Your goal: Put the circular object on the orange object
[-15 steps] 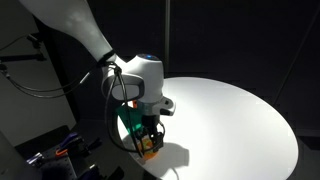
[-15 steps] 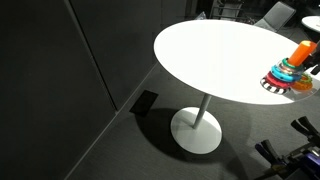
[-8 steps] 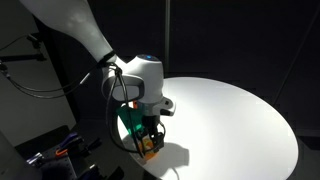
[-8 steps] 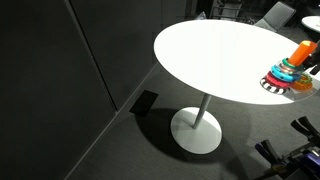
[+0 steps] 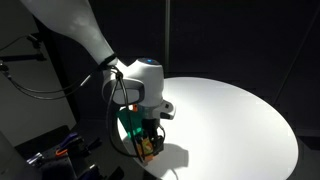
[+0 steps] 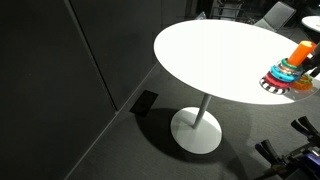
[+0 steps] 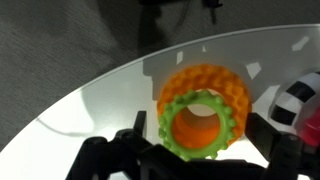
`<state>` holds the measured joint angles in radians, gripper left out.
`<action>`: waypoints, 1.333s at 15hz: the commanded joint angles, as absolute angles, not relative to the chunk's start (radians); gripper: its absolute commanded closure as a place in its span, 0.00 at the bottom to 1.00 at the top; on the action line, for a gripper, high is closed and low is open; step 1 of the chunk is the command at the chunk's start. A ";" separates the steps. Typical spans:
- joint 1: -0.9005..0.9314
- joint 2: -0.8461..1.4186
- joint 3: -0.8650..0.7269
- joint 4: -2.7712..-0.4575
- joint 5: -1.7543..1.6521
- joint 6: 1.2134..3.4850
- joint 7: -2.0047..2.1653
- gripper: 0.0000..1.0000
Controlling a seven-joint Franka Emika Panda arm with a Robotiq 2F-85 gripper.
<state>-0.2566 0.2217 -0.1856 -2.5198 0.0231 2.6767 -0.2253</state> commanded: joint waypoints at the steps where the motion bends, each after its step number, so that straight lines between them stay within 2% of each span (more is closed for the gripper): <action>1: -0.276 0.230 -0.175 -2.521 0.048 2.701 -0.262 0.25; 2: -0.277 0.231 -0.175 -2.521 0.048 2.702 -0.263 0.27; 5: -0.275 0.218 -0.173 -2.519 0.051 2.700 -0.257 0.51; 20: -0.237 0.037 -0.184 -2.425 0.043 2.498 -0.189 0.51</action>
